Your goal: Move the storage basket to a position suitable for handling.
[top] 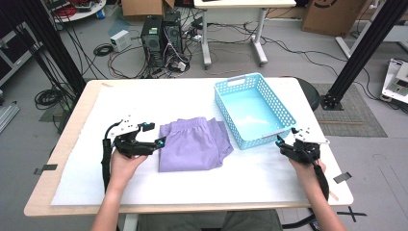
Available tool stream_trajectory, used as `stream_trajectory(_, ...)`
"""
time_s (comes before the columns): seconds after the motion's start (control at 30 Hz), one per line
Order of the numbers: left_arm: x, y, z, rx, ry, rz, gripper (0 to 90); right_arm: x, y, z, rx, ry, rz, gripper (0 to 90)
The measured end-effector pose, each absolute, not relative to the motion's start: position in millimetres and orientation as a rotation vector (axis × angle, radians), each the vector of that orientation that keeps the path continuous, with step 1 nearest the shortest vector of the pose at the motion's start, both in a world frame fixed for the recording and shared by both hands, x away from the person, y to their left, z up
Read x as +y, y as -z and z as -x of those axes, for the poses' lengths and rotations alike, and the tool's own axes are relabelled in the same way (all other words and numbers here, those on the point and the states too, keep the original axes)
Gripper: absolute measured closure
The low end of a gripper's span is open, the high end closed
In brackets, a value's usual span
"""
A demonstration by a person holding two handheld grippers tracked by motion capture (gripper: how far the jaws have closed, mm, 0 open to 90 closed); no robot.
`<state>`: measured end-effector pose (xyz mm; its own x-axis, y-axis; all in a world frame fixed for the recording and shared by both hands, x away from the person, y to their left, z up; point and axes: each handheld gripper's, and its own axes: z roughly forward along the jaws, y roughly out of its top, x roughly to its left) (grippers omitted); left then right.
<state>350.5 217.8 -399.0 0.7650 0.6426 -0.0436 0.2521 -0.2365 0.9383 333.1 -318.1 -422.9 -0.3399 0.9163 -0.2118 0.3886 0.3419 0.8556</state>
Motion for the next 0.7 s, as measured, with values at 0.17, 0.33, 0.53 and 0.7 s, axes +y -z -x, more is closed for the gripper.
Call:
stream_trajectory(0.17, 216.1, 399.8, -350.9, 0.69, -0.419, -1.828, 25.9, -334.1, 424.7, -343.8, 1.843, -0.924, -1.254, 37.0)
stream_trajectory(0.33, 215.1, 400.1, -349.9, 0.692, -0.419, -1.828, 26.0, -341.1, 423.7, -344.5, 1.814, -0.944, -1.324, 34.6)
stream_trajectory(0.53, 216.6, 400.2, -351.1, 0.695, -0.42, -1.823, 25.9, -318.5, 418.7, -328.9, 1.839, -1.013, -1.223, 30.6)
stream_trajectory(0.7, 215.5, 400.5, -351.3, 0.692, -0.416, -1.824, 25.9, -284.7, 415.3, -321.3, 1.855, -1.019, -1.101, 30.0)
